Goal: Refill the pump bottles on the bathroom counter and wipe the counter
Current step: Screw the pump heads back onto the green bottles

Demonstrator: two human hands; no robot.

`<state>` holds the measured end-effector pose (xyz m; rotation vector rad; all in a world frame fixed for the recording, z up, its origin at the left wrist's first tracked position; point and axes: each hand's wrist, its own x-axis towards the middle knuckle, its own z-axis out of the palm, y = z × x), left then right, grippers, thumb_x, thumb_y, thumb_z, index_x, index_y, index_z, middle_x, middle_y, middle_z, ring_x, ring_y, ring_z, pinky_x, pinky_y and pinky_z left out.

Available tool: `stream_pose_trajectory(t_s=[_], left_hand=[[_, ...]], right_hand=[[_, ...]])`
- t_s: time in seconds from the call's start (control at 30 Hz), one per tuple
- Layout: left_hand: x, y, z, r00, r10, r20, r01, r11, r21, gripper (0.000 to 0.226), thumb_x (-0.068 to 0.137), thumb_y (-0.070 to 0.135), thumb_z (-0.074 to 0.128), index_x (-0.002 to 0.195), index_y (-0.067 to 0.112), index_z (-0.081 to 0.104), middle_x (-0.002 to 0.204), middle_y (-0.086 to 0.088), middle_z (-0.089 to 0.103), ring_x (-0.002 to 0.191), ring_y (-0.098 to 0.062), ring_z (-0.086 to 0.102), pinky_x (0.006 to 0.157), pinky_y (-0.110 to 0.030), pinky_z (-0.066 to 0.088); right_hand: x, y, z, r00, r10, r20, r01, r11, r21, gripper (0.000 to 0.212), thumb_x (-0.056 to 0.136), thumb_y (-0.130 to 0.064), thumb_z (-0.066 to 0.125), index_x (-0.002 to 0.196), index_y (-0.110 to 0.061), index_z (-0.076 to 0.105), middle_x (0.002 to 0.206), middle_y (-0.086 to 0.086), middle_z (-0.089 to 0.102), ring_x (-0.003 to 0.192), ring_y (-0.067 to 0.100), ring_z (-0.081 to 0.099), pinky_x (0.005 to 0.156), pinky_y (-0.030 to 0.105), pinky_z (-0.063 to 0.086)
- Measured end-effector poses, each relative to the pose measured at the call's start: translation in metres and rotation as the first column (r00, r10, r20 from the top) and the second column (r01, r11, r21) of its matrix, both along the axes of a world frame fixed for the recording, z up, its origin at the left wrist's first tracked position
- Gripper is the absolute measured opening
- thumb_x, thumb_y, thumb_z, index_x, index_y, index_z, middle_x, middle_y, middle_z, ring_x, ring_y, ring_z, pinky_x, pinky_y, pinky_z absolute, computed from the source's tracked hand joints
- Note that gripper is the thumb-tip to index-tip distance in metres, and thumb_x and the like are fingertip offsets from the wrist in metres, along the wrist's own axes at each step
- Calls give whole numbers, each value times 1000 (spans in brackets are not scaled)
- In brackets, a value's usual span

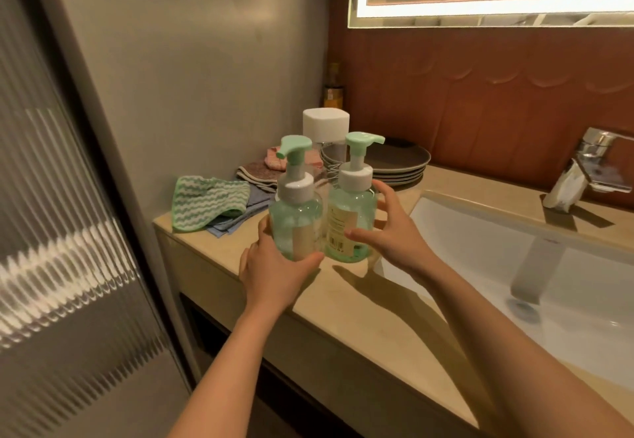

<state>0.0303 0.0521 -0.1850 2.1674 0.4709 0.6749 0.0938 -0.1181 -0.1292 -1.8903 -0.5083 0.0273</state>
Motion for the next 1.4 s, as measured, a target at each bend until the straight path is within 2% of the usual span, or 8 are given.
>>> stream_pose_trajectory(t_s=[0.2, 0.47, 0.57, 0.67, 0.8, 1.03, 1.27, 1.4], left_hand=[[21, 21, -3, 999, 10, -36, -10, 1000, 21, 104, 57, 61, 77, 140, 19, 32, 123, -5, 61, 116, -27, 54, 102, -48, 39], [33, 36, 3, 991, -1, -134, 25, 984, 174, 100, 63, 67, 69, 141, 20, 27, 138, 0, 50, 136, -18, 36, 117, -48, 2], [33, 41, 7, 978, 16, -210, 50, 950, 307, 98, 63, 72, 65, 140, 18, 35, 149, 3, 37, 143, -14, 19, 116, -52, -4], [32, 46, 5, 942, 9, -336, 122, 922, 368, 111, 60, 76, 64, 148, 20, 25, 158, 5, 14, 147, -18, -3, 114, -53, -9], [22, 41, 1, 964, -9, -264, 80, 962, 262, 129, 60, 68, 72, 152, 19, -4, 160, 2, -4, 145, -20, -15, 117, -45, -8], [-9, -9, 1, 980, -65, 190, 74, 996, -42, 99, 83, 30, 70, 152, 20, 1, 159, -1, 6, 145, -13, 5, 114, -26, 9], [-9, -16, 6, 983, -172, 68, 178, 979, -98, 103, 90, 24, 62, 147, 22, -24, 158, -2, -17, 145, -15, -12, 113, -28, 6], [-5, -2, 8, 977, -213, -20, 211, 976, -54, 106, 89, 25, 63, 145, 27, -27, 158, -2, -15, 147, -21, -3, 117, -37, 14]], right_hand=[[6, 7, -5, 989, -94, 111, 104, 991, -89, 95, 67, -26, 83, 141, -28, 24, 143, -3, 43, 128, 21, 44, 99, 43, 44], [3, 21, -11, 971, -104, 214, 141, 976, -167, 89, 65, -42, 82, 135, -30, 27, 134, -6, 52, 119, 15, 52, 91, 39, 51], [1, 27, -12, 963, -120, 240, 164, 972, -171, 89, 66, -44, 81, 135, -29, 27, 131, -6, 53, 114, 13, 54, 87, 36, 53], [0, 30, -12, 959, -137, 247, 184, 967, -177, 88, 65, -45, 81, 133, -29, 28, 131, -6, 54, 113, 14, 55, 86, 37, 53], [-1, 31, -13, 954, -160, 255, 210, 960, -186, 88, 63, -46, 82, 131, -28, 29, 129, -5, 55, 111, 15, 57, 85, 38, 54], [-3, 39, -19, 927, -206, 315, 276, 941, -196, 87, 62, -51, 81, 128, -28, 29, 125, -3, 58, 108, 18, 59, 82, 39, 54], [-3, 47, -24, 908, -232, 349, 314, 929, -197, 84, 62, -54, 79, 124, -28, 28, 123, -1, 58, 106, 21, 60, 80, 43, 54], [-4, 49, -25, 913, -244, 327, 320, 926, -201, 84, 62, -55, 79, 124, -28, 27, 122, 0, 58, 106, 22, 60, 80, 44, 54]])
